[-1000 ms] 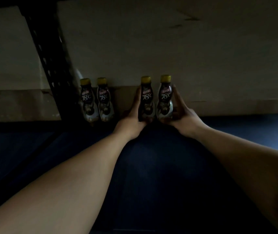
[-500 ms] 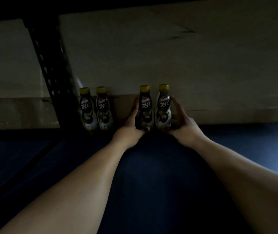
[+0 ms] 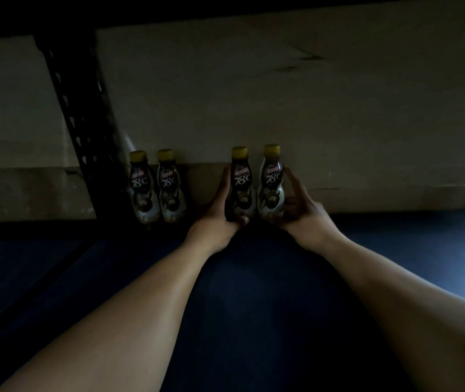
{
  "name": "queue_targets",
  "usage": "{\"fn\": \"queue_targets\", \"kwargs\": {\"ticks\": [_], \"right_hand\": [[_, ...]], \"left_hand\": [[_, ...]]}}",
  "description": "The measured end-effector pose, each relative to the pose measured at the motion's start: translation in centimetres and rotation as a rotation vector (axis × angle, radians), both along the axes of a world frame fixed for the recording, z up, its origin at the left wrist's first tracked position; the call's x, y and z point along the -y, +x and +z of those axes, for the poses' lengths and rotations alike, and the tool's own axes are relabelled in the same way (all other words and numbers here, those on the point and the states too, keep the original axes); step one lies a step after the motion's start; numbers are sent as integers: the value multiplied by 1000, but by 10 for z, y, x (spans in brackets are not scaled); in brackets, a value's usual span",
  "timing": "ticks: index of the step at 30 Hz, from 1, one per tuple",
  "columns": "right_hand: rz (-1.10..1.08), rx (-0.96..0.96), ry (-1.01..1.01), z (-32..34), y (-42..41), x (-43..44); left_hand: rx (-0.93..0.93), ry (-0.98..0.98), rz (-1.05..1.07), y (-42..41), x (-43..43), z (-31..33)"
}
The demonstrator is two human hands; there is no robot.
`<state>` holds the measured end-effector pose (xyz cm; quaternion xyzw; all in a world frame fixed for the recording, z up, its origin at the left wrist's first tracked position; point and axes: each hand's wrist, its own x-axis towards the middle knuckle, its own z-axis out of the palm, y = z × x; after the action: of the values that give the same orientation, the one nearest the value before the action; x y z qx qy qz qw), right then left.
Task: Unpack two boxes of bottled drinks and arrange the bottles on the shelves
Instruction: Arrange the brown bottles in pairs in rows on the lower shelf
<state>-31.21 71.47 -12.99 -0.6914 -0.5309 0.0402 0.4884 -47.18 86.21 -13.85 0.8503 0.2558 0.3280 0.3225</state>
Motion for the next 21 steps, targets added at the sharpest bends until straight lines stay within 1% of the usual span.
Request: {"fn": "queue_targets", "kwargs": {"ticks": [21], "right_hand": [[-18, 8, -46, 3, -2, 2]], "left_hand": [[-11, -2, 19, -1, 2, -1]]}}
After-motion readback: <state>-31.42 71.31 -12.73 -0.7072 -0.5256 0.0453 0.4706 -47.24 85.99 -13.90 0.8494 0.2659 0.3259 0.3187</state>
